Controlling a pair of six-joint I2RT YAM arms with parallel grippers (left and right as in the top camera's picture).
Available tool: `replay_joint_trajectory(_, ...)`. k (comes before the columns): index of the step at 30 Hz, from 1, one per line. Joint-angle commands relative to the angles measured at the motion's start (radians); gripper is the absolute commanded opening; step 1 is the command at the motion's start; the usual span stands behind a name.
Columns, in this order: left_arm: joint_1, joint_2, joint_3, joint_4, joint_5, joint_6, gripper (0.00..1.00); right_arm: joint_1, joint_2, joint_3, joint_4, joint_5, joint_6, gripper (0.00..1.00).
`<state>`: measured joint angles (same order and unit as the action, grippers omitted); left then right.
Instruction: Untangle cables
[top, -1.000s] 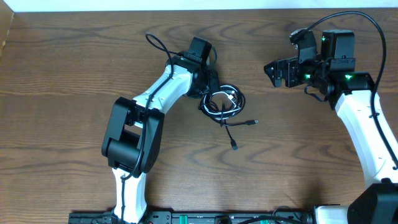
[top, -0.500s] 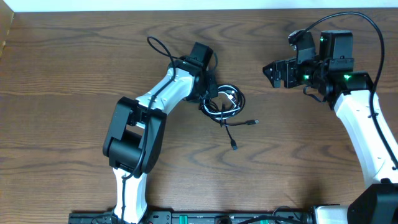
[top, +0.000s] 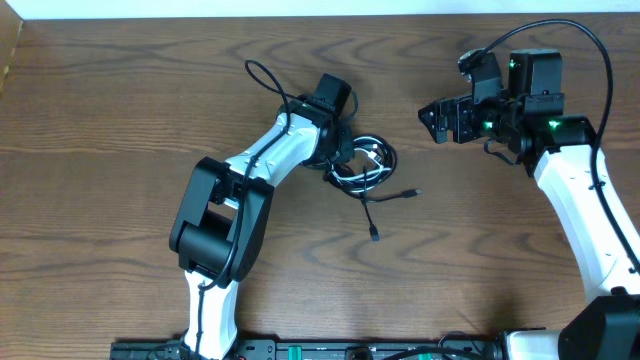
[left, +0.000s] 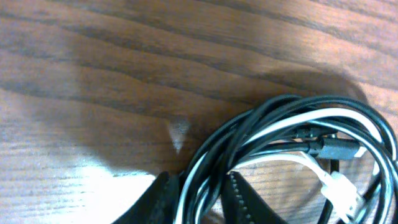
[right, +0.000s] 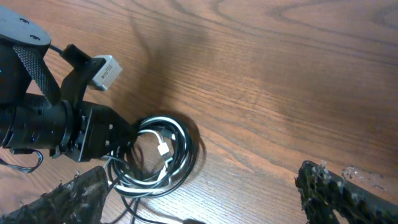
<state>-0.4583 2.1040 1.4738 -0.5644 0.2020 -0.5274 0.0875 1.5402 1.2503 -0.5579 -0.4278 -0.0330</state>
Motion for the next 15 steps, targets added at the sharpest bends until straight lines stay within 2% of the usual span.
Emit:
replay_joint_trajectory(1, 0.001, 0.017, -0.011, 0.0, -0.02, 0.006, 0.08, 0.006, 0.005, 0.01, -0.003, 0.003, 0.01, 0.94)
replay_joint_trajectory(7, 0.008, -0.006, -0.001, 0.013, -0.011, 0.027, 0.08, 0.006, 0.005, 0.01, -0.004, 0.003, 0.011, 0.94)
replay_joint_trajectory(15, 0.062, -0.185, 0.013, 0.013, 0.137, 0.087, 0.07, 0.01, 0.005, 0.01, 0.034, 0.003, 0.116, 0.9)
